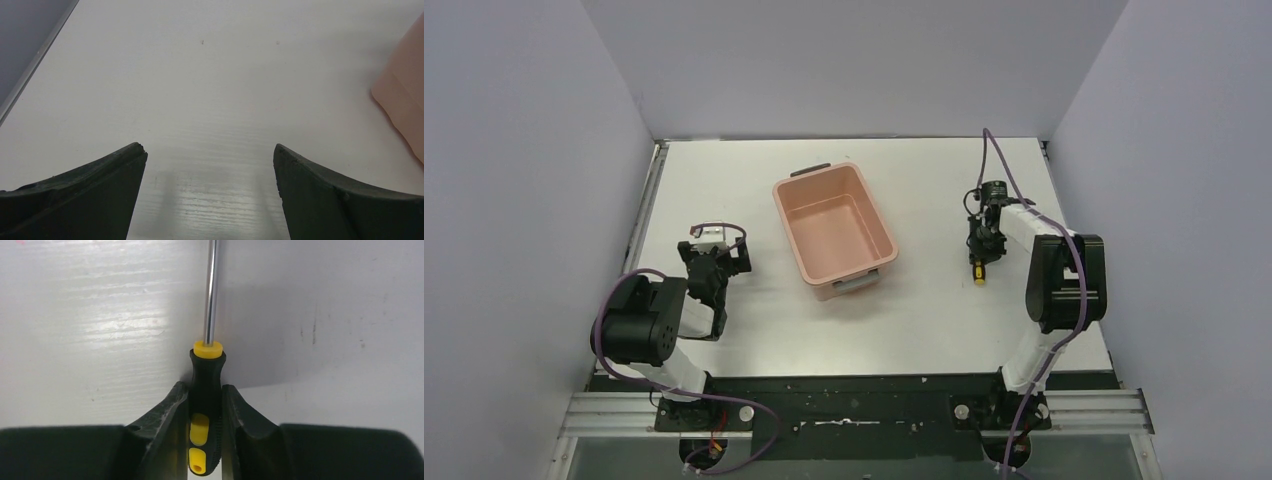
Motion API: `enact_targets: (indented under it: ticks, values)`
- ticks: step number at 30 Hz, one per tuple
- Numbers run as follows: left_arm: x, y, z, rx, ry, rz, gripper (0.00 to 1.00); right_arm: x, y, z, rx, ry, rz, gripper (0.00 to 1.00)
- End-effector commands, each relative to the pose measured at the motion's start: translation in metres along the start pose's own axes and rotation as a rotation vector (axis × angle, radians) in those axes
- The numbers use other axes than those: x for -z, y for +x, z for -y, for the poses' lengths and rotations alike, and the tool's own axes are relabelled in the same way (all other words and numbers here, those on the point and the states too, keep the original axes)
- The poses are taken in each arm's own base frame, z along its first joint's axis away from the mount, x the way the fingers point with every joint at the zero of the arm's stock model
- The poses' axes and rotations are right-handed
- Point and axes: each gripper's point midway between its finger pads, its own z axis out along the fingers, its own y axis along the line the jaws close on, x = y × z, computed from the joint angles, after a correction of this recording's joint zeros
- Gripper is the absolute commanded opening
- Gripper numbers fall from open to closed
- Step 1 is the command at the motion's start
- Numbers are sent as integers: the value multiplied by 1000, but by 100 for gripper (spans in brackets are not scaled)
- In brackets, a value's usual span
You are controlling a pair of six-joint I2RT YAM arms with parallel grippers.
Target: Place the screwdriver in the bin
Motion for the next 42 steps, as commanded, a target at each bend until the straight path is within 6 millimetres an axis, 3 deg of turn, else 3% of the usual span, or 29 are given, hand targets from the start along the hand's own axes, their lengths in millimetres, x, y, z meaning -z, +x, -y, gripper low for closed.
enact_targets:
  ticks: [1,4,8,11,13,15,18,21,24,28,32,38,42]
  values:
    - [-2,-14,0,5,6,47,97,33,-33,17,38,108,40,0]
    - [-2,-14,0,5,6,47,97,87,-61,19,33,126,89,0]
    - [-2,-15,0,5,5,48,97,148,-83,20,3,122,161,0]
    - [-2,-15,0,5,6,47,97,181,-96,13,-29,94,227,0]
    - [-2,-15,0,5,6,48,97,194,-102,-4,-34,69,258,0]
    - [-2,-15,0,4,5,48,97,207,-108,-39,3,17,307,0]
    - [-2,-14,0,5,6,46,97,230,-117,-127,94,-168,426,0]
    - [-2,-15,0,4,6,47,97,252,-110,-221,215,-361,513,0]
    - [-2,-15,0,4,7,47,97,261,-98,-287,299,-463,542,0]
    - [-2,-14,0,5,5,47,97,240,-91,-320,340,-427,533,0]
    - [-2,-15,0,4,5,48,97,194,-69,-336,391,-377,461,0]
    - [-2,-14,0,4,5,46,97,115,-28,-339,456,-274,336,1]
    - [-2,-15,0,4,6,48,97,82,-16,-333,447,-217,296,14]
